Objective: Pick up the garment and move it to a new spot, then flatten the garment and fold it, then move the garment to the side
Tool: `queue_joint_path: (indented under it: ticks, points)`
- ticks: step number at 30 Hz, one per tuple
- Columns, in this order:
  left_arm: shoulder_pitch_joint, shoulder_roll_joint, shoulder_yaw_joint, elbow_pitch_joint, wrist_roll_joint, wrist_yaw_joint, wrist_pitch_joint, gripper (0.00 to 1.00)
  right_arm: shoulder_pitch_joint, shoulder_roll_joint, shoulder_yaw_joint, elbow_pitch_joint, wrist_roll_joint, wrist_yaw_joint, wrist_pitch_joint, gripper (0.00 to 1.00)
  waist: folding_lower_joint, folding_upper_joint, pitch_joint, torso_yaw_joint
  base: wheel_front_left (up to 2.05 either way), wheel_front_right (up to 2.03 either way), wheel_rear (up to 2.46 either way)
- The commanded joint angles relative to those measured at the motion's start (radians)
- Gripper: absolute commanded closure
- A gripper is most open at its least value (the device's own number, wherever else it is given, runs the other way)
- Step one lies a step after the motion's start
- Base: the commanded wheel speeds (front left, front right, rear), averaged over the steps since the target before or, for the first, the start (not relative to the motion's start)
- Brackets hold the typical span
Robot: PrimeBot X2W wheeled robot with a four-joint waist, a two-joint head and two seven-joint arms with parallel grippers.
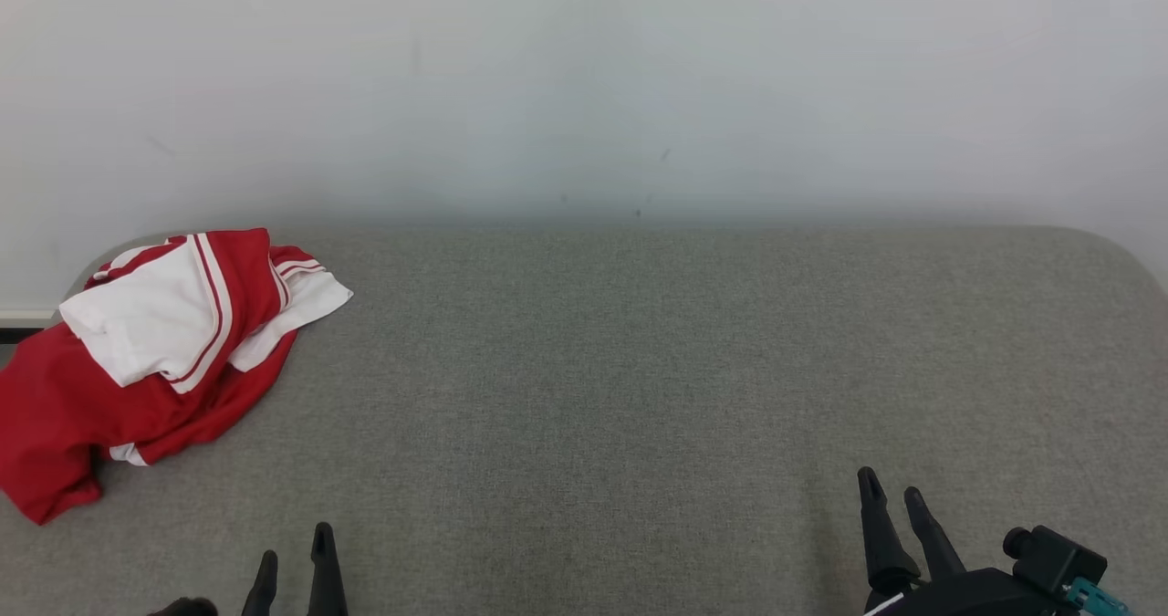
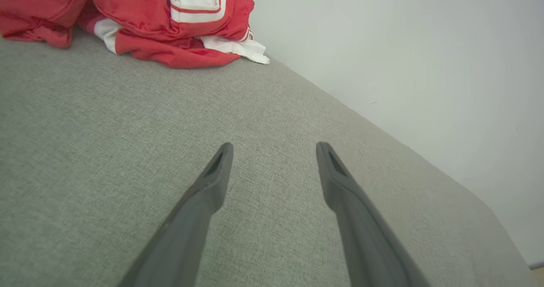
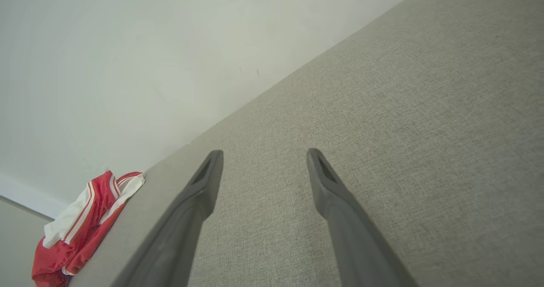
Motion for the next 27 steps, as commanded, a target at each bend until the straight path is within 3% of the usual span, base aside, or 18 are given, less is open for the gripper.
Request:
queue_joint_path:
  ticks: [1,18,27]
  points:
    - [-0.023,0.012,-0.012,0.000,0.045,-0.003,-0.013,0.00,0.007,-0.001,-0.013,-0.013,-0.043,-0.001,0.004,0.00,0.0000,0.0000,-0.002,0.002,0.00,0.00,0.00]
    - [-0.033,0.035,-0.079,0.036,0.246,0.016,-0.064,0.00,0.032,-0.001,-0.041,-0.036,-0.222,-0.001,0.001,0.00,0.0000,0.0000,-0.018,0.002,0.00,0.00,0.00]
    - [-0.055,0.034,-0.112,0.077,0.299,-0.016,-0.091,0.00,0.045,-0.002,-0.054,-0.048,-0.298,-0.001,0.009,0.00,0.0000,0.0000,-0.020,0.013,0.00,0.00,0.00]
